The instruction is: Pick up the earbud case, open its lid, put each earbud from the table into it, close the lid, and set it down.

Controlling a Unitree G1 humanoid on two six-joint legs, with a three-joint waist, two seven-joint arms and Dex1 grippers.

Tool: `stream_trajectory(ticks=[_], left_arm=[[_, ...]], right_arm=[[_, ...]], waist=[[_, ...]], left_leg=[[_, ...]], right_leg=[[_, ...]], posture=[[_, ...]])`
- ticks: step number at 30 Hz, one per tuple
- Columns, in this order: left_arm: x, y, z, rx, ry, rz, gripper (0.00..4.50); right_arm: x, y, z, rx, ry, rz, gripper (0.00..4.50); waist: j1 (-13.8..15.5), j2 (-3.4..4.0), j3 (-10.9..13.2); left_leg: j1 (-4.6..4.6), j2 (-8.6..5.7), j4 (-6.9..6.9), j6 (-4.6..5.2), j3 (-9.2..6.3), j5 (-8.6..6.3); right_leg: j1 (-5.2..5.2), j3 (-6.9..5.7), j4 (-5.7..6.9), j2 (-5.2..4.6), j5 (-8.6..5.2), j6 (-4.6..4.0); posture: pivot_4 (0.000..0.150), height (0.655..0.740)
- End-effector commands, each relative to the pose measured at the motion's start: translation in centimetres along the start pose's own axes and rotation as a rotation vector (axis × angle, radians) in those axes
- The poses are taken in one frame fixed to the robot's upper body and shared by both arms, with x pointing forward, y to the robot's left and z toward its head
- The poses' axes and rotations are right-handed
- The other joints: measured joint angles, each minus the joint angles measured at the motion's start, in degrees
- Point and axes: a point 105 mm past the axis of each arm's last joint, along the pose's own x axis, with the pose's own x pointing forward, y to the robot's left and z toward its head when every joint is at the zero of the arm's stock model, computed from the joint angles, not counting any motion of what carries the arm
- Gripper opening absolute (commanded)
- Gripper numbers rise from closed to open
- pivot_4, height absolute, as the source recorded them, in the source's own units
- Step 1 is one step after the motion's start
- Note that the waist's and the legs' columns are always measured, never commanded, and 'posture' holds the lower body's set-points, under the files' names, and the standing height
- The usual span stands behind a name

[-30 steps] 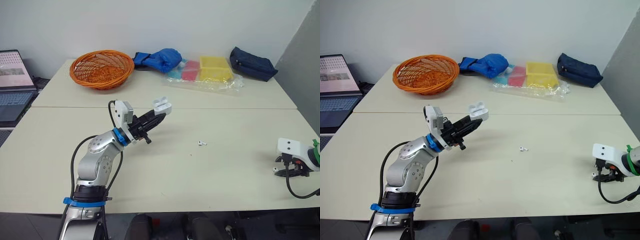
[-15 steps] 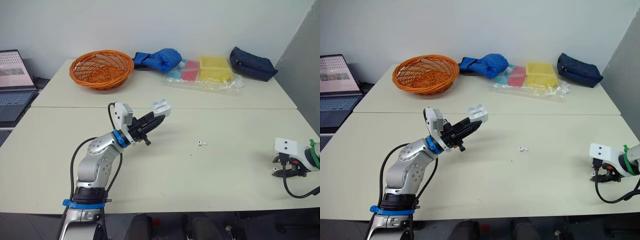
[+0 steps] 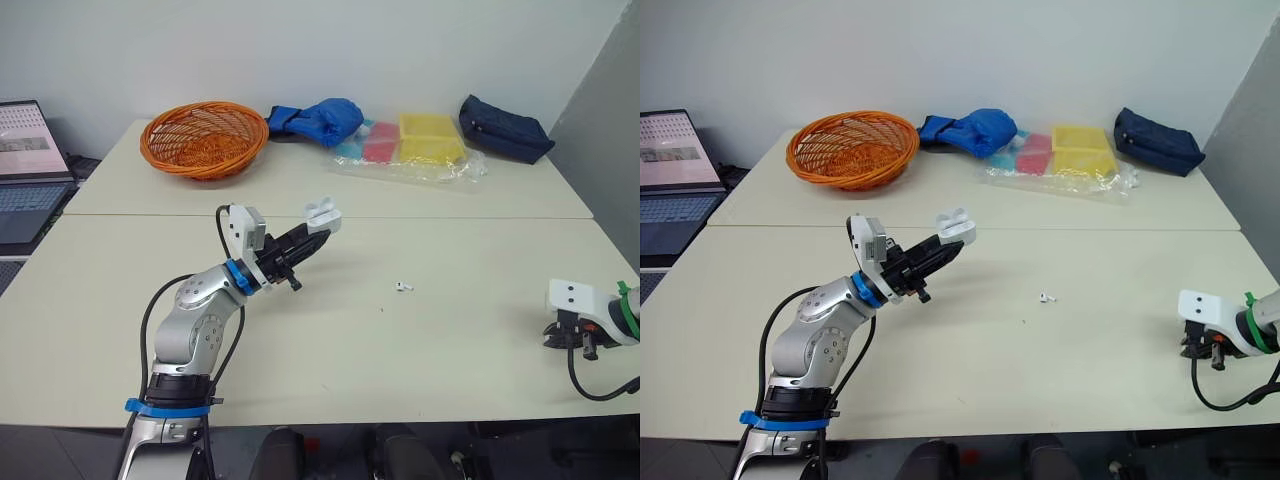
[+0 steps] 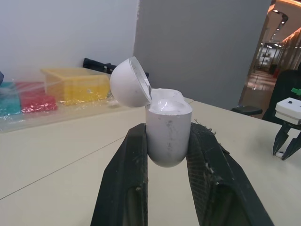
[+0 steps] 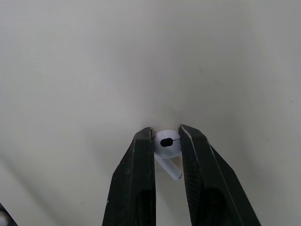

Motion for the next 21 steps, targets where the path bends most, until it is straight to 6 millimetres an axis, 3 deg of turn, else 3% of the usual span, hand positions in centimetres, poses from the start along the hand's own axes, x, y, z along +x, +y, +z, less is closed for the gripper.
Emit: stream_trajectory(ticks=[1, 3, 8, 11, 13, 17, 21], left_arm=[[0.6, -0.8, 1.7, 0.042, -0.054, -0.038, 0.76], [0.7, -0.9, 1.7, 0.042, -0.056, -0.041, 0.76], [1.4, -1.0, 1.6, 0.021, -0.072, -0.037, 0.76], [2.3, -1.3, 1.5, 0.013, -0.093, -0.045, 0.76], [2.6, -1.3, 1.6, 0.016, -0.109, -0.042, 0.76], [3.4, -1.5, 1.8, 0.018, -0.127, -0.045, 0.76], [4.2, -1.8, 2.2, 0.029, -0.151, -0.066, 0.76]], right_arm=[[-0.5, -0.4, 1.2, 0.025, -0.053, -0.024, 0.39], [-0.7, -0.4, 3.3, 0.033, -0.135, -0.024, 0.39], [-3.3, -0.3, 14.9, 0.057, -0.625, -0.115, 0.39], [-7.2, 1.4, 22.7, 0.112, -1.042, -0.139, 0.39], [-9.4, 2.4, 25.9, 0.145, -1.211, -0.145, 0.39], [-11.7, 3.9, 29.2, 0.187, -1.392, -0.159, 0.39], [-10.8, 5.3, 31.8, 0.234, -1.51, -0.145, 0.39]], waist=[[0.0, 0.0, 0.0], [-0.1, 0.0, 0.0], [-0.7, 0.08, 0.1], [-0.5, 0.09, 0.1], [-0.2, 0.14, 0.1], [0.5, 0.14, 0.1], [0.6, 0.14, 0.1]], left_leg=[[0.0, 0.0, 0.0, 0.0, 0.0, 0.0], [0.01, 0.02, -0.01, 0.0, -0.01, 0.0], [0.12, 0.07, -0.05, -0.01, -0.08, 0.0], [0.07, 0.11, -0.09, -0.02, -0.2, 0.0], [-0.03, 0.15, -0.09, -0.02, -0.28, 0.0], [-0.49, 0.15, -0.1, -0.03, -0.29, 0.0], [-0.59, 0.08, -0.1, -0.03, -0.19, -0.01]], right_leg=[[0.0, 0.0, 0.0, 0.0, 0.0, 0.0], [0.0, 0.01, 0.01, 0.01, 0.01, 0.02], [-0.02, 0.11, 0.15, 0.11, 0.08, 0.11], [-0.01, 0.04, 0.16, 0.16, 0.06, 0.09], [-0.07, 0.04, 0.16, 0.2, 0.05, 0.07], [-0.33, -0.13, 0.06, 0.06, 0.04, 0.04], [-0.46, -0.06, 0.01, -0.17, 0.05, 0.1]], posture=[[0.15, 0.74], [0.15, 0.74], [0.15, 0.74], [0.15, 0.74], [0.15, 0.74], [0.15, 0.74], [0.15, 0.74]])
